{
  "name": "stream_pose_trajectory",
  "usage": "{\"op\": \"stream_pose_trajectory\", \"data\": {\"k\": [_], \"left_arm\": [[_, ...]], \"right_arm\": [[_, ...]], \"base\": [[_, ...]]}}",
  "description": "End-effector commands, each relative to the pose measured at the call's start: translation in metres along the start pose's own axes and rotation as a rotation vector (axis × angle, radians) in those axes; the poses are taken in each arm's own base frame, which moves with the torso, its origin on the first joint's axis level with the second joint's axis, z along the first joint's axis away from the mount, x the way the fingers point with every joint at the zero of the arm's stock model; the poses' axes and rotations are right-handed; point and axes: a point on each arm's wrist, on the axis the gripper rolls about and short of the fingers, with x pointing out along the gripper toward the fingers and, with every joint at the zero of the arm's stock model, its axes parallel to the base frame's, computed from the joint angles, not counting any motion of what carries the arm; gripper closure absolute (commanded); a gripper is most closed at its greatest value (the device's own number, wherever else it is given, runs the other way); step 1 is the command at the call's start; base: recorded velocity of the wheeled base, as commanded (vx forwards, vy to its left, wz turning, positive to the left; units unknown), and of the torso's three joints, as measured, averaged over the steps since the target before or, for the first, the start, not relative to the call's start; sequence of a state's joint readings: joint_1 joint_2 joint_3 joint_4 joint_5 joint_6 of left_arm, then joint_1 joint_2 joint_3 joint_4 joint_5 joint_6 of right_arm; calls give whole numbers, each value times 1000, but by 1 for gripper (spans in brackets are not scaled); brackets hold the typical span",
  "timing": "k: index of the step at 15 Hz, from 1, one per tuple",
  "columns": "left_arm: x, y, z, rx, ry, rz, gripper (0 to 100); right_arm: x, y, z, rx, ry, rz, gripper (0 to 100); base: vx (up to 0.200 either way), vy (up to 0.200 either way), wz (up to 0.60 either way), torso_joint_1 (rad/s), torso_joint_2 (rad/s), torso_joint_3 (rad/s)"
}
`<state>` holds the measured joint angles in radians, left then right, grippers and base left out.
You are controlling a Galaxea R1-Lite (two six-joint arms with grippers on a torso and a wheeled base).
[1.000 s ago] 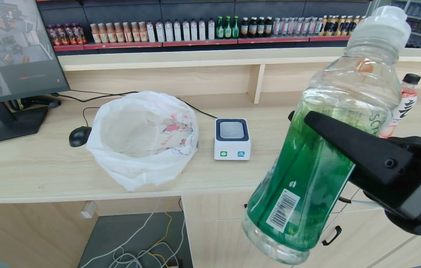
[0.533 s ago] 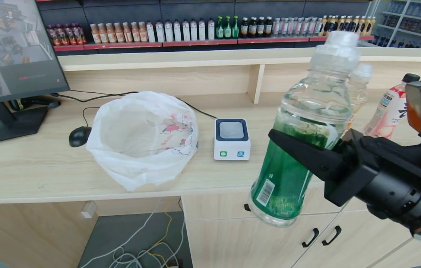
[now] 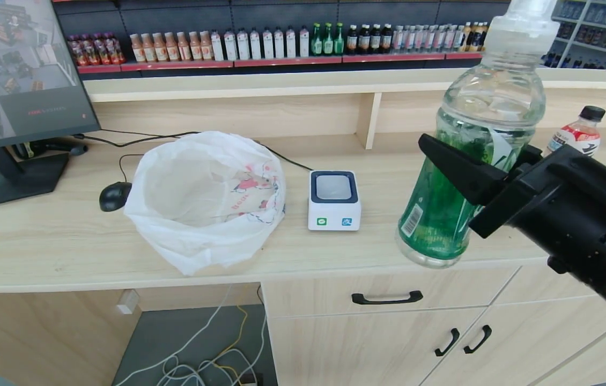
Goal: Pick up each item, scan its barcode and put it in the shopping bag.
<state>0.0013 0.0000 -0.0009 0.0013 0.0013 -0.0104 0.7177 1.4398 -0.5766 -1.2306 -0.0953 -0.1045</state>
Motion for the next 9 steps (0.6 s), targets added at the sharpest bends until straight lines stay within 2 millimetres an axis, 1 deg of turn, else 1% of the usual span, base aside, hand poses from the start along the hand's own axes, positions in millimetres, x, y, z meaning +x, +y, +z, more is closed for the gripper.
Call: {"op": "stream_pose_trajectory", "data": {"k": [1,3,6,9], "left_arm": [[0,0,0,0,1,1,0],[0,0,0,0,1,1,0],[0,0,0,0,1,1,0],[0,0,0,0,1,1,0]], "right_arm": [[6,2,-17,-62,55,-14,100],[15,4,-21,-146,60,-8,100],[31,5,-18,-194,32,-15,100],[51,9,-27,-309,19,-13,100]], "base": [[0,0,0,0,0,0],[0,0,0,0,0,0],[0,0,0,0,0,0],[0,0,0,0,0,0]]}}
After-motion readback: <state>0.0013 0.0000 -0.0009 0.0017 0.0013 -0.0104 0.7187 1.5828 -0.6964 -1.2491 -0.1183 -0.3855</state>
